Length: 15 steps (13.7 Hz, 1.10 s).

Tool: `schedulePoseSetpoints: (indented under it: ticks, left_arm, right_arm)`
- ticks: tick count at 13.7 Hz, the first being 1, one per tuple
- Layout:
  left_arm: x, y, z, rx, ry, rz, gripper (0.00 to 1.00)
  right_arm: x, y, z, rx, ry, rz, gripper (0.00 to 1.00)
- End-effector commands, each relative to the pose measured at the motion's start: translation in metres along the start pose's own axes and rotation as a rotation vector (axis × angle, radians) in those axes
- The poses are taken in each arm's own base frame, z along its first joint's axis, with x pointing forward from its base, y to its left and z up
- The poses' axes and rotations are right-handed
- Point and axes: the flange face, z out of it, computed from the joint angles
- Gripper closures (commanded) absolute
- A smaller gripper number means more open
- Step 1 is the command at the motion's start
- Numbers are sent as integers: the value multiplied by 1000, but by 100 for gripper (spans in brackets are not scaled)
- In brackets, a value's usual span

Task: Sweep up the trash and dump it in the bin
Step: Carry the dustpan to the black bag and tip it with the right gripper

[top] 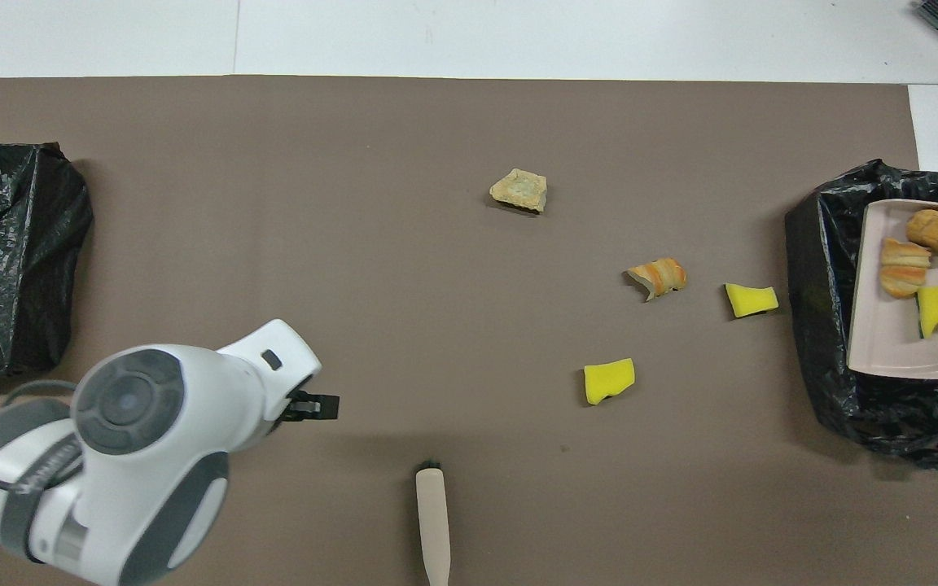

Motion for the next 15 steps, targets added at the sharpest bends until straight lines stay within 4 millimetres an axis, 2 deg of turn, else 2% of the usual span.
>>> schedulePoseSetpoints:
  ticks: [1,2,3,5,8,10,13,15]
  left_arm:
    - [26,-22,-54,24,17,-22,0]
    - [34,-26,-74,23,42,-29,0]
    - [40,-28,-93,22,53,-31,0]
    - [53,-30,-133,18,32,-31,0]
    - [66,-35,-165,13,-30,-35,0]
    - [64,-38,-171,25,-50,-38,0]
    - [56,-35,-172,35,-74,-26,0]
    - [50,-36,-172,33,-100,-23,0]
  right_arm:
    - [24,16,-16,34,-149,-7,100]
    - [33,21,-21,38,-209,29,100]
    - [45,25,-34,32,-292,36,100]
    - [55,21,-62,9,-374,41,100]
    - [54,10,-84,-8,-388,42,100]
    - [56,3,-91,25,-354,64,100]
    - [72,1,-101,-15,-211,79,100]
    - [95,-2,-96,-15,-119,81,100]
